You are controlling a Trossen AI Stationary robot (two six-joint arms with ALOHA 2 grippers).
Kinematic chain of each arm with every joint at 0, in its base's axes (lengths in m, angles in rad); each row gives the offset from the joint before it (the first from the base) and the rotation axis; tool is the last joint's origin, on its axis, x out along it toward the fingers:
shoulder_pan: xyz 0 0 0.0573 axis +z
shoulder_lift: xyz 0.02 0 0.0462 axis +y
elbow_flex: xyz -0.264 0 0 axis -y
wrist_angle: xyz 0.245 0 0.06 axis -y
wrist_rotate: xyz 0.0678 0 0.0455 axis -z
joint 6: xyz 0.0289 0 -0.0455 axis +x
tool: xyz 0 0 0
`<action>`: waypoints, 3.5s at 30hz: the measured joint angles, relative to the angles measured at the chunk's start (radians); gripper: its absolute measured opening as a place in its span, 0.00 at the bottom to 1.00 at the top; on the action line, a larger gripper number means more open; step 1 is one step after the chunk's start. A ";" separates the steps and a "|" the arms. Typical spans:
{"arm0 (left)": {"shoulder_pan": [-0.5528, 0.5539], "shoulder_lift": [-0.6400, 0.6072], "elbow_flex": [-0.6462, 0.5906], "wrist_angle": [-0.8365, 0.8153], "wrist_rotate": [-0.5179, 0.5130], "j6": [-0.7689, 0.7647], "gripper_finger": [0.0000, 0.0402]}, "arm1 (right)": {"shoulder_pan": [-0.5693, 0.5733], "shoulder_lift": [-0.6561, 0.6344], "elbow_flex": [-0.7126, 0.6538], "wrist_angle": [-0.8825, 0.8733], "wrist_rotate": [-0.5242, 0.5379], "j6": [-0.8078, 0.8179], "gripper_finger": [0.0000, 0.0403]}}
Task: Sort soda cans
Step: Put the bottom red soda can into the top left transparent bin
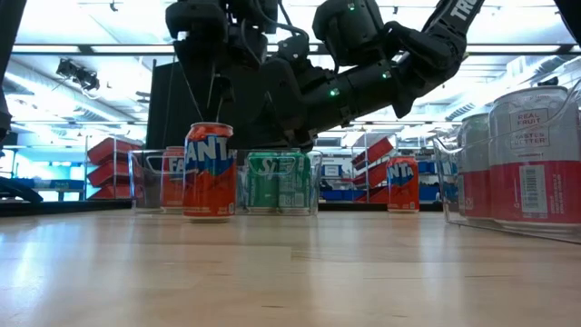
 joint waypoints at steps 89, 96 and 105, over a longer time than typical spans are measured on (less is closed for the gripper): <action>0.116 -0.045 0.281 -0.149 -0.217 -0.117 0.62 | 0.050 -0.134 0.000 -0.203 -0.018 -0.015 0.00; 0.312 -0.071 0.288 -0.155 -0.302 -0.114 0.62 | 0.054 -0.134 0.000 -0.208 -0.019 -0.008 0.00; 0.564 -0.023 0.288 0.018 -0.255 0.001 0.62 | 0.049 -0.134 0.000 -0.205 -0.019 -0.012 0.00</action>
